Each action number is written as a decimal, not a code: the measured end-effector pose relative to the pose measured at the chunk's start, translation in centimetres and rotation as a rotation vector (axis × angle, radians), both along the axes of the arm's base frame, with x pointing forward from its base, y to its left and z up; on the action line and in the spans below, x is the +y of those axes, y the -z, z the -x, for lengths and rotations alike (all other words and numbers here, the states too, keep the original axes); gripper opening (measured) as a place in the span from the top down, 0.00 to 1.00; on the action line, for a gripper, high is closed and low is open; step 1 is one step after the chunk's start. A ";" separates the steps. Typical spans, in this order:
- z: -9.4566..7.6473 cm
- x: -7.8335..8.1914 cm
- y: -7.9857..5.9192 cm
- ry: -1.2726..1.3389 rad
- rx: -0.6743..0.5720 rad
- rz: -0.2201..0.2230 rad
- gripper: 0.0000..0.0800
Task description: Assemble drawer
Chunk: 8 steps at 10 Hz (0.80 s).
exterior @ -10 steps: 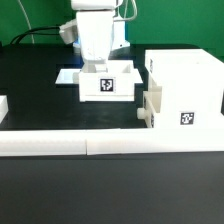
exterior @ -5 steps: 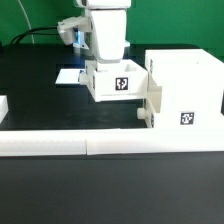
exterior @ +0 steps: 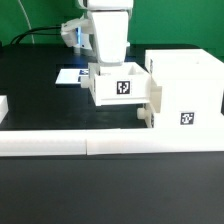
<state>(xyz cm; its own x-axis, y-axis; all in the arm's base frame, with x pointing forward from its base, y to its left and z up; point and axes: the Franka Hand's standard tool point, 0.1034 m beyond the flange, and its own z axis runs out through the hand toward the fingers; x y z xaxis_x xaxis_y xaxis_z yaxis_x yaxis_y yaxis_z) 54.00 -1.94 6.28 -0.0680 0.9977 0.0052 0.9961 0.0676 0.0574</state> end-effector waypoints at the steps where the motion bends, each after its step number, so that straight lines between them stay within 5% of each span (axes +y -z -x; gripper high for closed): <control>1: -0.4 0.4 0.1 0.041 -0.002 -0.005 0.95; 8: -0.4 0.8 0.6 0.094 0.004 -0.011 0.95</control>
Offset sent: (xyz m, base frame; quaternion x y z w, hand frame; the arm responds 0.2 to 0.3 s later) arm 0.0000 0.0000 0.0000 0.0000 0.0000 0.0000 1.0000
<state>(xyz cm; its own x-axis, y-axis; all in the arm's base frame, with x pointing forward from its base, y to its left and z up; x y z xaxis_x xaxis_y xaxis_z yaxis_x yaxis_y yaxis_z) 54.39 -1.14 5.73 0.0257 0.9995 0.0163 0.9982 -0.0266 0.0533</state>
